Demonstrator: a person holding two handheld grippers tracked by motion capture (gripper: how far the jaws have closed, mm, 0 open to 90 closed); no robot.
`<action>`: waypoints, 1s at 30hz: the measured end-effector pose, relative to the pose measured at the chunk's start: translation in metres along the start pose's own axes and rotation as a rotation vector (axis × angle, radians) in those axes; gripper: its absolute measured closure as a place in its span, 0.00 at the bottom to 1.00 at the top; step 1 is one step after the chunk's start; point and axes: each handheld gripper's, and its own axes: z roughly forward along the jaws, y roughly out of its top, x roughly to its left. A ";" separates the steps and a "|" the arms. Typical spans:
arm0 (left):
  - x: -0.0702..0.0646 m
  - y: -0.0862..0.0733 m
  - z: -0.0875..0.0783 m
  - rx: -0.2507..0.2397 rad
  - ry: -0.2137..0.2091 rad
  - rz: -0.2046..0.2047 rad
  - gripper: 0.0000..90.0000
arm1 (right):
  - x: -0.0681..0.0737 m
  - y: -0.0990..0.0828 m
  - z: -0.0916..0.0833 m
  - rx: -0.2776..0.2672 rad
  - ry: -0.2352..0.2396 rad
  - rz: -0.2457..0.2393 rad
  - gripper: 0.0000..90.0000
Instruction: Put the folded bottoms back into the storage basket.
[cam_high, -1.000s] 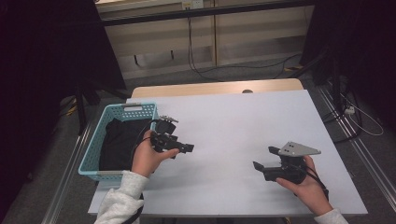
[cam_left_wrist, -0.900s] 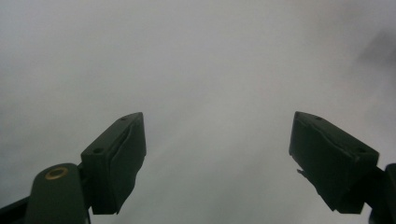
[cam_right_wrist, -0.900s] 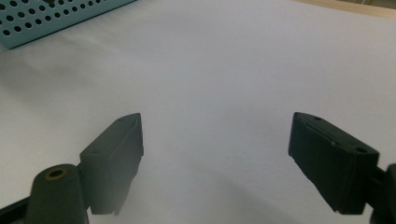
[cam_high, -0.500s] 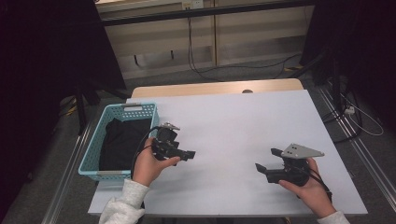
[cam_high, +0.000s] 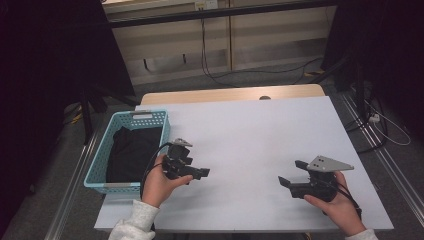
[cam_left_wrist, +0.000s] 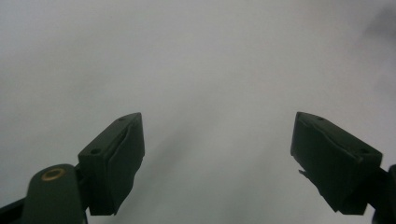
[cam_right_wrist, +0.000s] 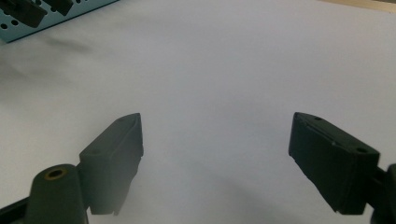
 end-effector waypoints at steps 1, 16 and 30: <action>0.000 -0.001 0.000 -0.001 -0.005 -0.005 0.19 | 0.000 0.000 0.000 0.001 0.000 -0.001 0.19; 0.004 -0.015 0.002 -0.011 -0.007 -0.014 0.18 | -0.002 -0.006 -0.008 0.010 -0.003 0.006 0.19; 0.006 -0.026 0.001 -0.022 0.005 -0.018 0.17 | -0.005 -0.010 -0.017 0.002 -0.010 0.017 0.19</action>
